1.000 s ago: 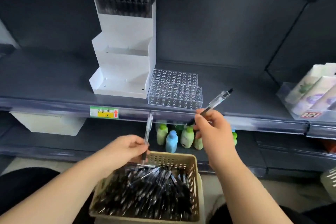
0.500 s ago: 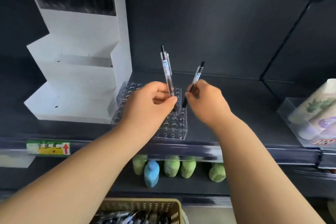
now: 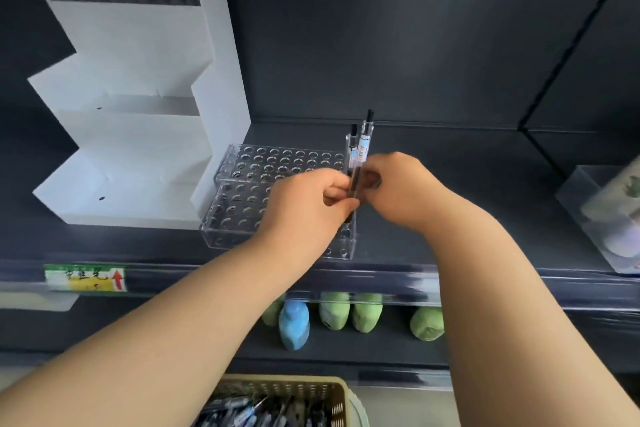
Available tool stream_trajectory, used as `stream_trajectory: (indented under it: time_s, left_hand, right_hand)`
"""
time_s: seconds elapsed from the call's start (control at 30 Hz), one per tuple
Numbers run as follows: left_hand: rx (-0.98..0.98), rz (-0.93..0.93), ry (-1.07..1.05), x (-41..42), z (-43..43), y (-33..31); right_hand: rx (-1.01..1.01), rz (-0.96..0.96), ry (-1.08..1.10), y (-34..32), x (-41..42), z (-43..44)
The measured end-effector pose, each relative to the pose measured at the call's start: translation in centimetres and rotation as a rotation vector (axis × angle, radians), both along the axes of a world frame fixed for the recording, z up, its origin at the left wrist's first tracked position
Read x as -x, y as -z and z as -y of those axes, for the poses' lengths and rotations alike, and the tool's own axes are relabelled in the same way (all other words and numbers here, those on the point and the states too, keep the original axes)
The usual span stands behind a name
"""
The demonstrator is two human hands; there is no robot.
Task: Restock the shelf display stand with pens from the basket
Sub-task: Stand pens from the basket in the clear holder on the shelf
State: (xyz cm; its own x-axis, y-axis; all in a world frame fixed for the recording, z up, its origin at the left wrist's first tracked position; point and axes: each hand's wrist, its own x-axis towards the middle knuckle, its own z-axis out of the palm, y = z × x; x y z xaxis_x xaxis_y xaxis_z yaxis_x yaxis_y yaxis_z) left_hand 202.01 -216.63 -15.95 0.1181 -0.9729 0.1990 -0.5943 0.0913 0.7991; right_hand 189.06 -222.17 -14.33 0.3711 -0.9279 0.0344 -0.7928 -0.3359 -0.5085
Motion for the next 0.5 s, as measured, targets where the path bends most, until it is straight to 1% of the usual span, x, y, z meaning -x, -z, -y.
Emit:
stream_trajectory:
  time_s: [0.1, 0.2, 0.33, 0.37, 0.43, 0.5]
  left_hand:
    - [0.054, -0.017, -0.018, 0.0, 0.1, -0.2]
    - [0.114, -0.043, -0.052, 0.1, 0.4, -0.8]
    - [0.065, -0.003, -0.071, 0.3, 0.9, -1.1]
    - [0.026, 0.037, -0.075, 0.3, 1.0, -1.1]
    - [-0.059, 0.174, -0.089, 0.3, 1.2, -0.9]
    - [-0.103, 0.236, -0.092, 0.1, 1.2, -0.7]
  right_hand:
    - [-0.009, 0.083, 0.022, 0.0, 0.8, 0.1]
    - [-0.030, 0.113, 0.026, 0.0, 1.3, 0.1]
    - [-0.053, 0.121, 0.039, 0.3, 1.5, -0.1]
    - [-0.055, 0.113, 0.039, 0.4, 1.4, -0.1]
    - [-0.062, 0.103, 0.040, 0.5, 1.3, -0.1]
    - [-0.070, 0.105, 0.047, 0.5, 1.2, -0.2]
